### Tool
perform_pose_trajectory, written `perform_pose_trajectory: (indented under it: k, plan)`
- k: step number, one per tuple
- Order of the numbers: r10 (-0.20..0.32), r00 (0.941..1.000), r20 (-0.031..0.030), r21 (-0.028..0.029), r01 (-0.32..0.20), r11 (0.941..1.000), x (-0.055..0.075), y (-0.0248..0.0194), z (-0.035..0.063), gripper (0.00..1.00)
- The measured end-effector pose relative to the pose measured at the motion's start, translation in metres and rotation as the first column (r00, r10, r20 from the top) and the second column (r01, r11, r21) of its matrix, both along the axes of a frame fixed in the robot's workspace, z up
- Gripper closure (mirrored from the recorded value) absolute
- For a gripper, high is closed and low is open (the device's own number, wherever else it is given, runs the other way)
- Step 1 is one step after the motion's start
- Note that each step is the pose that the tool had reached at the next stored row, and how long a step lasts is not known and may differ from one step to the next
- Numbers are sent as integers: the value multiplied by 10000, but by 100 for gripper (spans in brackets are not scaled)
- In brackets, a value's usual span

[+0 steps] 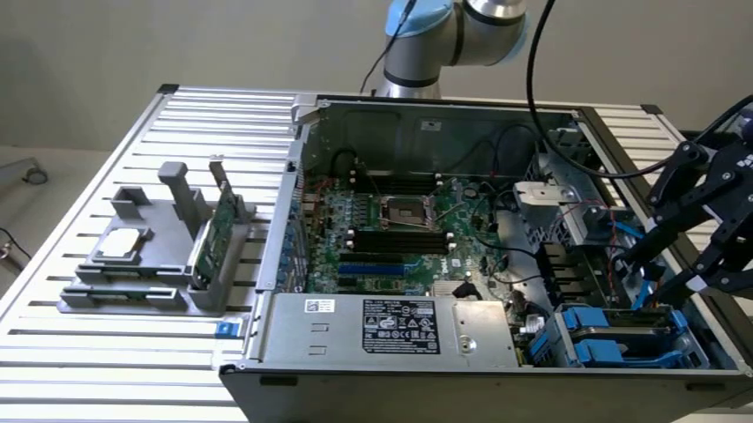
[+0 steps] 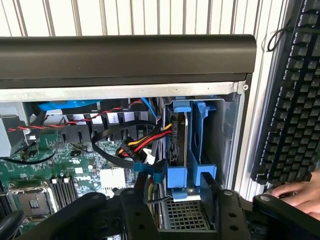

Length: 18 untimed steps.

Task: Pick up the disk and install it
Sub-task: 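Insert the second disk wire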

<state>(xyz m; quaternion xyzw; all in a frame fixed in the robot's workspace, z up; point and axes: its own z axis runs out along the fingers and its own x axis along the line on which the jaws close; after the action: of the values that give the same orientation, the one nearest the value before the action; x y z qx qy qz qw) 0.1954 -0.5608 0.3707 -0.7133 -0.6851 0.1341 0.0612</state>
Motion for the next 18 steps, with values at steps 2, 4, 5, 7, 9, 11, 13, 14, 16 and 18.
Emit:
perform_pose_trajectory:
  k: [2,4,5,7,9,11,13,14,16,18]
  plan:
    - [2,10000,41,-23,-2,10000,-9,4,0,49]
    - [5,10000,78,-49,-4,10000,-16,9,0,49]
    - [9,10000,93,-60,-8,10000,-17,14,-1,49]
    - [19,9999,121,-78,-18,10000,-20,25,0,51]
    - [43,9999,145,-80,-42,10000,-22,33,0,59]
    - [79,9998,170,-84,-78,9999,-23,41,0,59]
    - [134,9997,193,-84,-132,9999,-24,51,-1,59]
    - [167,9997,204,-85,-165,9998,-24,56,0,61]
    - [244,9995,224,-87,-242,9997,-25,67,0,68]
    - [332,9992,244,-88,-330,9994,-26,75,0,68]
